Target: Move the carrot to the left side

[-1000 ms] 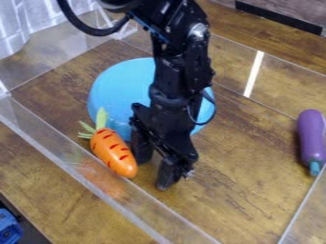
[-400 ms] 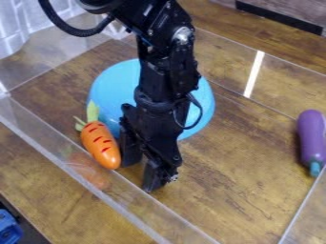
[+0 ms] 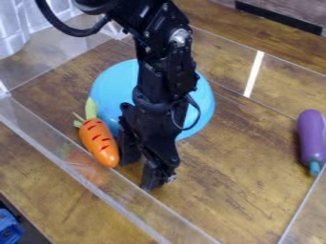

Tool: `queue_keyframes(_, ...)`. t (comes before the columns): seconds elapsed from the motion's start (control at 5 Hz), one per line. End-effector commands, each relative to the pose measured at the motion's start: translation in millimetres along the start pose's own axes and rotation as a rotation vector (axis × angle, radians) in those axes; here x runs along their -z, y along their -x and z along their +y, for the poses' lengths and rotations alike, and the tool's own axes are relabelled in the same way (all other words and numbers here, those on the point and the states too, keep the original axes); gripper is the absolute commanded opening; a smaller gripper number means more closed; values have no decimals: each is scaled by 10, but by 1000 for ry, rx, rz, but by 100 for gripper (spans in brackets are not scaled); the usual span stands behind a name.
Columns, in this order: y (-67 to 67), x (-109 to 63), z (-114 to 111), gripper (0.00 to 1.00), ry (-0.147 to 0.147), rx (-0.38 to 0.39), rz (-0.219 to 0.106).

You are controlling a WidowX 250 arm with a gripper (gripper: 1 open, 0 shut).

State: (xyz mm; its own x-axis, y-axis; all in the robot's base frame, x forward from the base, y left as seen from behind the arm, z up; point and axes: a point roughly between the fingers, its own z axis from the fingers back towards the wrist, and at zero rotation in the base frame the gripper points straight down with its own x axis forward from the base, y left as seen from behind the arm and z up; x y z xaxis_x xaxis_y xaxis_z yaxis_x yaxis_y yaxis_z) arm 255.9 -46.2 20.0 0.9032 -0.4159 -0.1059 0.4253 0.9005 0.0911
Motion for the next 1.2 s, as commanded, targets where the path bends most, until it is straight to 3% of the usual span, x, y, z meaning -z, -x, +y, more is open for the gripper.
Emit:
queue_keyframes(0.0, -108, -123, 4, 100, -31, 20, -62)
queue_keyframes(0.2, -156, -105, 23, 0, -33, -29, -66)
queue_keyframes(0.4, -200, -94, 36, 0, -31, -80, -70)
queue_keyframes(1.0, -288, -65, 202, 0, -31, -89, -95)
